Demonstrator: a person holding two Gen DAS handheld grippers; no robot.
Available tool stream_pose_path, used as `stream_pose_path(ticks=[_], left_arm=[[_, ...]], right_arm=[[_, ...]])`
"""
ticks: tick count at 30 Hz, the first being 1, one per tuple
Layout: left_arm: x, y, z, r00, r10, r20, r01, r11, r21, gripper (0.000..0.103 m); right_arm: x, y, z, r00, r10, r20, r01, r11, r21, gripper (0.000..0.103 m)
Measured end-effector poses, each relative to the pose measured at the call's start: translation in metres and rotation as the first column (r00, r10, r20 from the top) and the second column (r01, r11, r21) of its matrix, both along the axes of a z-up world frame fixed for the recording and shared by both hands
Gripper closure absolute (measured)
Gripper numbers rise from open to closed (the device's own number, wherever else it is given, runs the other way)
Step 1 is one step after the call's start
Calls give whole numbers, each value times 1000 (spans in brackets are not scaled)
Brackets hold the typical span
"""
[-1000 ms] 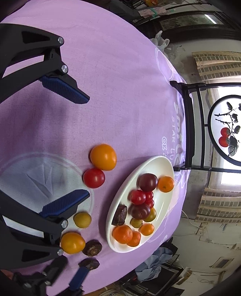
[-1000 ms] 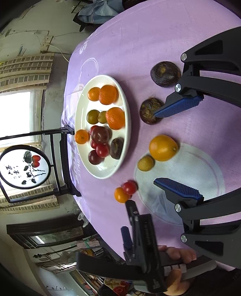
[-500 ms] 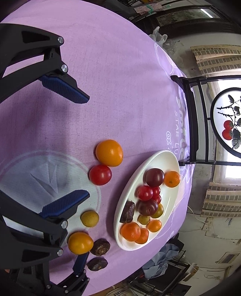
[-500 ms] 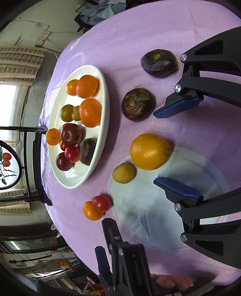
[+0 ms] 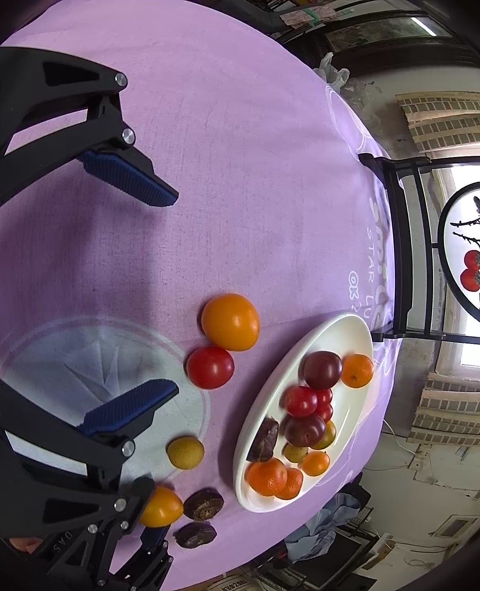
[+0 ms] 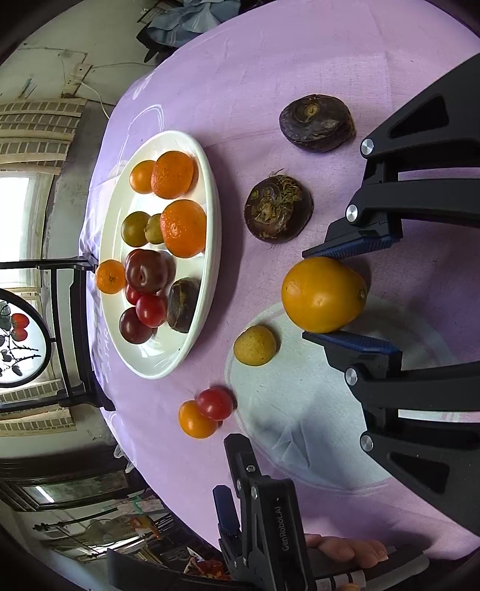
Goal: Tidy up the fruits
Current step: 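Grasp another orange tomato with the left tool while the right tool holds its tomato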
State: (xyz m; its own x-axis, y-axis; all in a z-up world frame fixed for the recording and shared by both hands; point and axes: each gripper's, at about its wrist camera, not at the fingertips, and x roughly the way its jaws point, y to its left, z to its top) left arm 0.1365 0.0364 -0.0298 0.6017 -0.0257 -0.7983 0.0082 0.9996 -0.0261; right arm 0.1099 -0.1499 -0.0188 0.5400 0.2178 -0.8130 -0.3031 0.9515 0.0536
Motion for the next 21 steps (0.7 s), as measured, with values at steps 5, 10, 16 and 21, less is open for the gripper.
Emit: stream_pose_path(ticks=[5,10,16,21], left_arm=[[2,8,2,999,22,48,-25,998,61,11],[10,4,-10,1000,-10,1,10,997,77,20],[22,-6,-16,999,-52,0,52,998,34,36],[34,-15,-16,998,-58,5,58,996,63,37]], right_arm=[[-2,0,1,1000,5,-3,-5,1000,-1,65],[-6,3,2,1000,20,-3,-20,1000,-5,65],[-4,5,1,1000,27,-15,-27,1000,-3,65],[-5,4,1,1000,25,-14,-25,1000,1,65]])
